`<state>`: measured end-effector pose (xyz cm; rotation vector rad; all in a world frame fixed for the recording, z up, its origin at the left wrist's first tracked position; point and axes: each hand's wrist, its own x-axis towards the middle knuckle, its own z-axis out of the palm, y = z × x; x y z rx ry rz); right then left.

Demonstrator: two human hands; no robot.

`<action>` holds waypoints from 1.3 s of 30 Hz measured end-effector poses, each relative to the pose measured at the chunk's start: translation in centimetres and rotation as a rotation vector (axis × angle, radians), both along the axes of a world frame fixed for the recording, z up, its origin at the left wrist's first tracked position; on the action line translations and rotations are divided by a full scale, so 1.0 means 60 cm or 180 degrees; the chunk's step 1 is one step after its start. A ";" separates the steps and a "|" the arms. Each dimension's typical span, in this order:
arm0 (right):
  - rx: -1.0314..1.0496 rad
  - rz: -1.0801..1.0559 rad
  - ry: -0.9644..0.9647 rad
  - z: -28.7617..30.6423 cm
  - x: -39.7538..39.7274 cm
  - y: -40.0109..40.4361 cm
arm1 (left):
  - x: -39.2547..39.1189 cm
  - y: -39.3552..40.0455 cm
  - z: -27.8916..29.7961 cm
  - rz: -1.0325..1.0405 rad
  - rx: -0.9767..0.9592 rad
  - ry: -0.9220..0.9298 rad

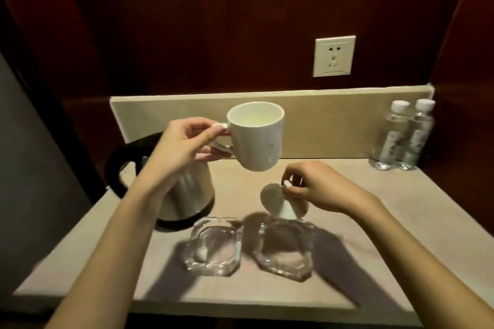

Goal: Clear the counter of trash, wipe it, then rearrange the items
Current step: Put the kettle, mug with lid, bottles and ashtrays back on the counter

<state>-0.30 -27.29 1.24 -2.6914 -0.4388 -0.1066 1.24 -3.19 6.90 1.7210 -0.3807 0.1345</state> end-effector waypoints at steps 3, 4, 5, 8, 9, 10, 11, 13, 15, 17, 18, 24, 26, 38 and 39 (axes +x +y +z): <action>-0.0060 -0.0414 0.0096 -0.019 -0.001 -0.080 | 0.035 -0.077 -0.046 -0.0267 0.0030 0.0207; -0.0058 -0.0556 0.0135 -0.025 -0.001 -0.106 | 0.048 -0.098 -0.065 -0.0320 -0.0001 0.0298; -0.0055 -0.0682 0.0171 -0.030 -0.002 -0.128 | 0.061 -0.117 -0.084 -0.0343 -0.0032 0.0385; -0.0095 -0.0982 0.0260 -0.036 0.000 -0.179 | 0.093 -0.157 -0.133 -0.0373 -0.0057 0.0583; -0.0122 -0.1046 0.0267 -0.036 0.003 -0.191 | 0.103 -0.168 -0.145 -0.0377 -0.0051 0.0628; -0.0135 -0.1084 0.0253 -0.035 0.007 -0.201 | 0.111 -0.176 -0.154 -0.0374 -0.0038 0.0660; -0.0128 -0.1108 0.0226 -0.032 0.011 -0.207 | 0.117 -0.182 -0.162 -0.0372 -0.0017 0.0679; -0.0098 -0.1132 0.0161 -0.023 0.020 -0.218 | 0.125 -0.193 -0.173 -0.0389 0.0019 0.0708; -0.0059 -0.1139 0.0112 -0.016 0.032 -0.223 | 0.130 -0.199 -0.181 -0.0402 0.0041 0.0729; -0.0056 -0.1138 0.0090 -0.011 0.044 -0.225 | 0.131 -0.201 -0.187 -0.0419 0.0061 0.0754; -0.0073 -0.1139 0.0088 -0.011 0.050 -0.225 | 0.131 -0.200 -0.189 -0.0436 0.0095 0.0754; -0.0154 -0.1167 -0.0019 0.012 0.073 -0.224 | 0.125 -0.190 -0.205 -0.0473 0.0265 0.0630; -0.0135 -0.1085 -0.0124 0.025 0.079 -0.219 | 0.126 -0.188 -0.212 -0.0507 0.0256 0.0616; -0.0332 -0.0122 -0.0117 0.044 0.120 -0.103 | 0.127 -0.189 -0.204 -0.0638 -0.0165 0.1297; -0.0400 -0.0121 -0.0109 0.043 0.122 -0.099 | 0.127 -0.188 -0.203 -0.0658 -0.0180 0.1339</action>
